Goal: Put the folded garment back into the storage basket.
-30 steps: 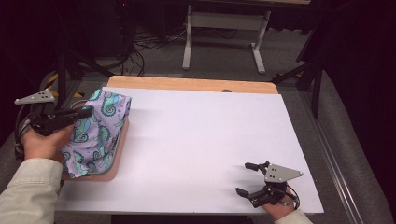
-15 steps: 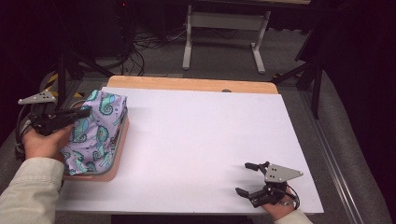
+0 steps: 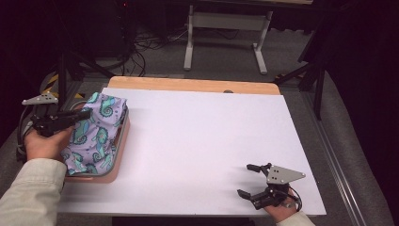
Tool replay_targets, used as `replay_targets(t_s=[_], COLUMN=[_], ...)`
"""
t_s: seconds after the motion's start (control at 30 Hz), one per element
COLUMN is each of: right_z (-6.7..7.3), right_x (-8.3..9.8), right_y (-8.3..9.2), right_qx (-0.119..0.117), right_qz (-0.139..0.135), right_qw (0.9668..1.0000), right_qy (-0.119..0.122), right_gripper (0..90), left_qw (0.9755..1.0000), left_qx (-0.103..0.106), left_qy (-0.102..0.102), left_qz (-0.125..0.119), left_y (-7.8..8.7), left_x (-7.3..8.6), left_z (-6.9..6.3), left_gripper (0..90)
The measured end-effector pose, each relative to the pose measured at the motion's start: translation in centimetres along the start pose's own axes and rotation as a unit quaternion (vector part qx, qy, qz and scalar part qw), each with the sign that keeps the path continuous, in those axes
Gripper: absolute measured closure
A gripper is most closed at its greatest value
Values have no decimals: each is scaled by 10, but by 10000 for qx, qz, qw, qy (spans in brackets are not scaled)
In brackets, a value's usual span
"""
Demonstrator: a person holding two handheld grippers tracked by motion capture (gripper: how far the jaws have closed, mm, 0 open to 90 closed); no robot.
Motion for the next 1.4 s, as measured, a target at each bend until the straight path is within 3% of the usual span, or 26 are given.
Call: replay_targets(t_s=[0.03, 0.1, 0.17, 0.4, 0.53, 0.93, 1.23, 1.4], right_z=[0, 0, 0, 0, 0, -1, -1, -1], right_x=[0, 0, -1, -1, 0, 0, 0, -1], right_y=[0, 1, 1, 1, 0, 0, 0, 0], right_qx=[-18, -16, -21, -10, -4, 12, 16, 20], right_qz=[-6, -20, -28, -33, -21, -18, -6, -25], right_qw=[10000, 10000, 10000, 10000, 10000, 10000, 10000, 10000], right_qy=[-7, -2, -13, -12, -13, -19, -35, -23], right_gripper=[70, 70, 70, 70, 70, 70, 70, 70], left_qw=[9995, 9993, 9990, 9982, 9979, 9965, 9957, 9937], left_qx=[27, 37, -43, -269, -329, -243, -33, 290], left_qy=[68, 128, 119, 57, -20, -403, -678, -821], left_qz=[-292, -349, -425, -530, -551, -690, -635, -703], left_y=[3, 5, 9, 21, 25, 28, 21, 17], left_x=[-3, -4, -5, -8, -10, -29, -41, -49], left_z=[3, 3, 4, -2, -8, -40, -73, -97], left_gripper=[546, 499, 345, 157, 105, 24, 21, 21])
Point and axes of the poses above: each handheld gripper's, and its own axes: y roughly backward along the jaws, x roughly out of its underside, z roughly to its left, the point moved 8 cm from there along -y, roughly forward along the jaws, and after that the axes turned 13 degrees about x, right-handed, at the moved point
